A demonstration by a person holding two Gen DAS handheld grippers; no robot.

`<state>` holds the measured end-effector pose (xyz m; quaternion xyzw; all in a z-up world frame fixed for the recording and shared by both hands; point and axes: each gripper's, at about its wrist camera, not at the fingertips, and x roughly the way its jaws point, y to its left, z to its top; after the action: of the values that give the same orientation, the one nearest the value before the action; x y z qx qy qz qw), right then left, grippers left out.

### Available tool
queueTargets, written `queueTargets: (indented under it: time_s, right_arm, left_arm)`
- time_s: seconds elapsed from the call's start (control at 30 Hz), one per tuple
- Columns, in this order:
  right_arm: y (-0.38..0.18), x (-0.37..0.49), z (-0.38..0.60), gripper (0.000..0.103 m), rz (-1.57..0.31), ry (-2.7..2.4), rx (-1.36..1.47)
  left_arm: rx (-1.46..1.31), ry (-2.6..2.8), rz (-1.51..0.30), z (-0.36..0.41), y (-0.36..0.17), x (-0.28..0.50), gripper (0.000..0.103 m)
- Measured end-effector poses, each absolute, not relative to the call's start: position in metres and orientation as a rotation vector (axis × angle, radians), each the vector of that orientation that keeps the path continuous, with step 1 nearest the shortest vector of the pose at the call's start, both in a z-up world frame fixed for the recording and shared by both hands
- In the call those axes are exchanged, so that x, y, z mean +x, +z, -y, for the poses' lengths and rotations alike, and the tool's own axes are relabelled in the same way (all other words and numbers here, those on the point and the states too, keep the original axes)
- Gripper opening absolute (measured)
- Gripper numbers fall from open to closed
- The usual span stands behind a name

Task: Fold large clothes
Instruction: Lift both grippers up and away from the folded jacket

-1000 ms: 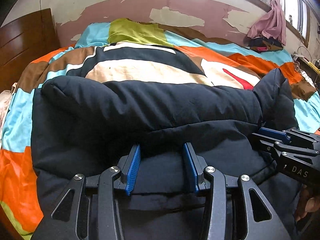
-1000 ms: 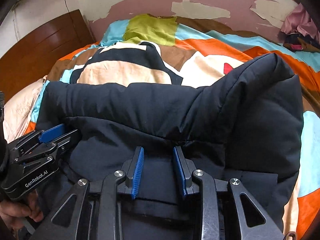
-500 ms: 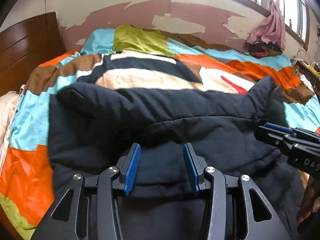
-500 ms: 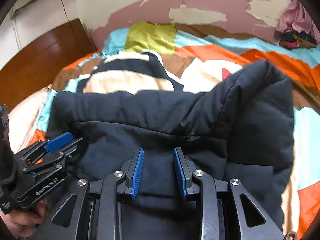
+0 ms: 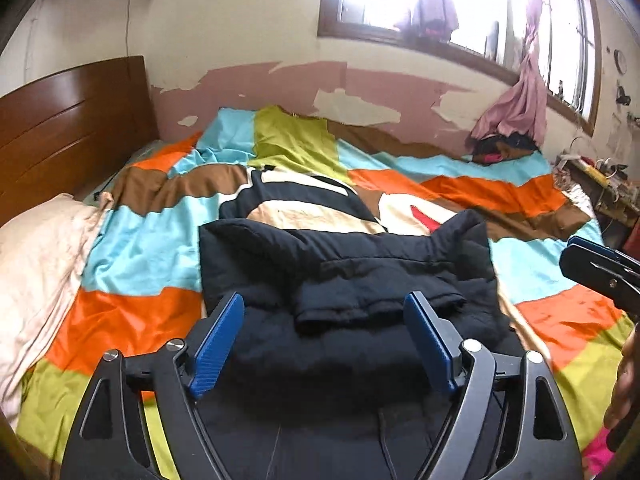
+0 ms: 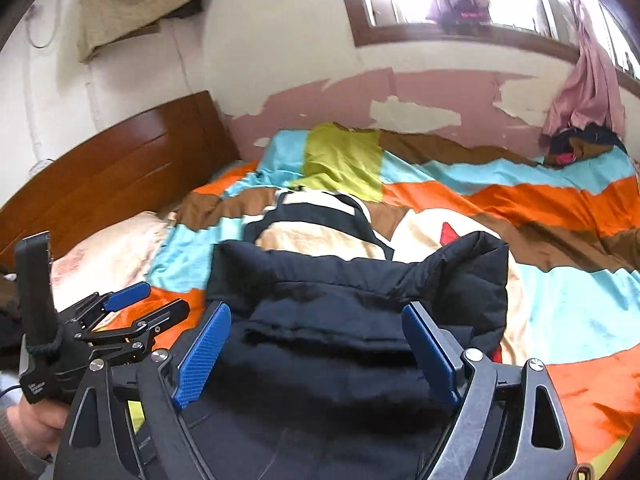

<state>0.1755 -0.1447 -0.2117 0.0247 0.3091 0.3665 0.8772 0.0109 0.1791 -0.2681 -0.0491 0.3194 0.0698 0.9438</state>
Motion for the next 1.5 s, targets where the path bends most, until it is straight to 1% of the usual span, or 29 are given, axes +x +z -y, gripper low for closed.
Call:
queueTargets:
  time_s: [0.07,0.13,0.33,0.43,0.77,0.9,1.17,1.3,1.5]
  right_arm:
    - [-0.198,0.146,0.152,0.088,-0.624,0.777,0.047]
    - [-0.189,0.117,0.161,0.089,-0.612,0.796,0.049]
    - [-0.180,0.039,0.194,0.091,-0.594,0.842,0.122]
    - [-0.178,0.004,0.209,0.091,-0.579,0.839,0.108]
    - [-0.179,-0.076,0.249,0.092,-0.543,0.834,0.145]
    - [-0.187,-0.103,0.264,0.093,-0.543,0.816,0.142]
    - [-0.227,-0.155,0.296,0.094,-0.541,0.753,0.149]
    - [-0.247,-0.172,0.306,0.094,-0.541,0.698,0.114]
    - [-0.271,-0.185,0.317,0.094,-0.567,0.680,0.047]
  left_arm:
    - [-0.098,0.142,-0.637,-0.175,-0.259,-0.013,0.085]
    - [-0.102,0.138,-0.631,-0.171,-0.252,-0.035,0.086]
    - [-0.109,0.136,-0.644,-0.156,-0.243,-0.099,0.086]
    - [-0.104,0.142,-0.642,-0.147,-0.238,-0.128,0.086]
    - [-0.080,0.148,-0.594,-0.116,-0.234,-0.214,0.086]
    - [-0.076,0.146,-0.577,-0.107,-0.245,-0.249,0.086]
    - [-0.049,0.123,-0.578,-0.085,-0.294,-0.317,0.086]
    - [-0.075,0.111,-0.596,-0.077,-0.311,-0.336,0.086]
    - [-0.047,0.109,-0.628,-0.068,-0.323,-0.344,0.086]
